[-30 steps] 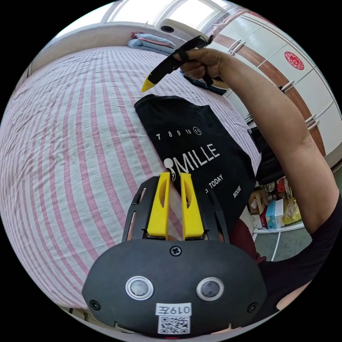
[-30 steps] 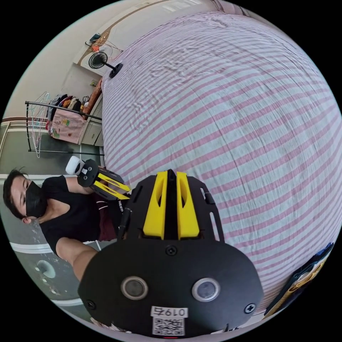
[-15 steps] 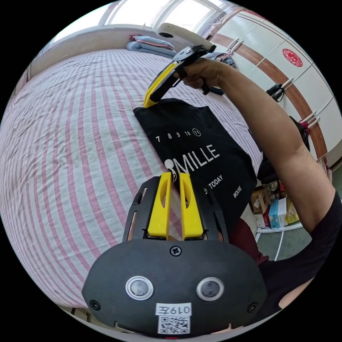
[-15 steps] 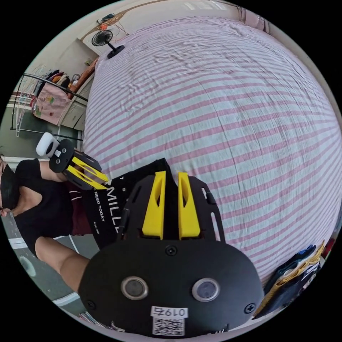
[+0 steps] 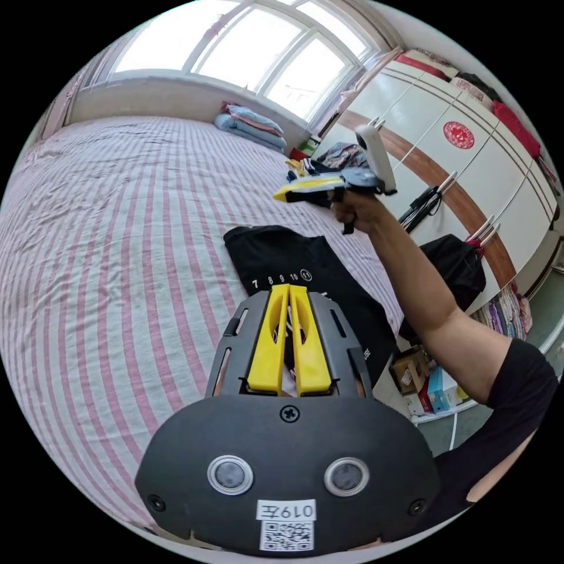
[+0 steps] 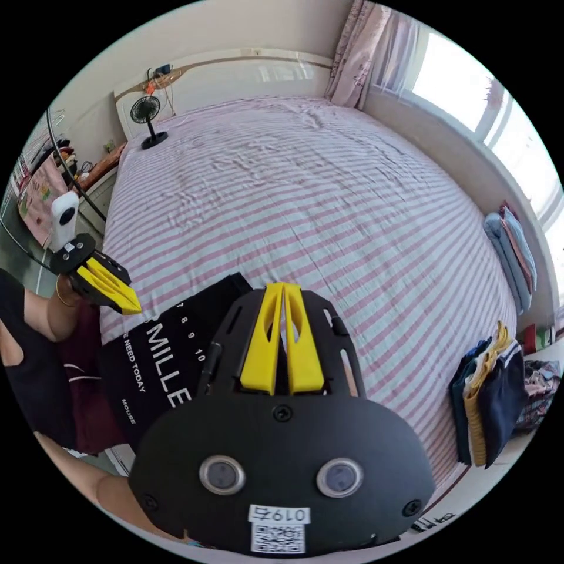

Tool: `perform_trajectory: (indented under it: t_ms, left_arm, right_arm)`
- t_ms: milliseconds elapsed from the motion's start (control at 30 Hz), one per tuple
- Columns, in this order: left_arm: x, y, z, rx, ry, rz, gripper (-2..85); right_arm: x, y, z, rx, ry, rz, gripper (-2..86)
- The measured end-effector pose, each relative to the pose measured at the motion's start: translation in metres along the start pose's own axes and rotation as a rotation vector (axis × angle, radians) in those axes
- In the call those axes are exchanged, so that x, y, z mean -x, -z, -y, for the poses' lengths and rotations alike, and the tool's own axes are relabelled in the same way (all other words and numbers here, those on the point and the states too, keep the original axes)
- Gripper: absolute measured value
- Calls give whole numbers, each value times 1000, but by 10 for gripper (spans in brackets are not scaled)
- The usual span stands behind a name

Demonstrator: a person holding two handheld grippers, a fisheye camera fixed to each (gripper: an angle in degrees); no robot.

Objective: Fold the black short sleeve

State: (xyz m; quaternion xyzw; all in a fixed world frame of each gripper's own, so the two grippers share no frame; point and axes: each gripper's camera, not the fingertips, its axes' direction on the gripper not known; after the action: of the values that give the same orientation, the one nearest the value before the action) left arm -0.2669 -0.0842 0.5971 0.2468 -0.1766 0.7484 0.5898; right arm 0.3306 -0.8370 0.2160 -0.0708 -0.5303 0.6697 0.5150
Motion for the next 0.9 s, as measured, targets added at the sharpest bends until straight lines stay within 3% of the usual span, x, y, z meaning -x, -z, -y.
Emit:
perform_trajectory:
  t_ms: [67, 233, 333, 567, 900]
  left_arm:
    - [-2, -3, 8, -105, -6, 49, 7]
    - [-6, -40, 27, -85, -79, 186, 7]
    - [10, -66, 31, -8, -17, 152, 7]
    - [30, -74, 37, -29, 43, 85, 9]
    - [45, -107, 50, 93, 104, 151, 8]
  right_arm:
    - [-5, 19, -44, -37, -83, -35, 32]
    - [-42, 64, -179, -145, -447, -5, 64]
    - [-51, 60, -219, -90, -504, 76, 63]
    - [-70, 58, -264, -108, -551, 185, 69]
    - [-118, 66, -346, -187, -709, 333, 9]
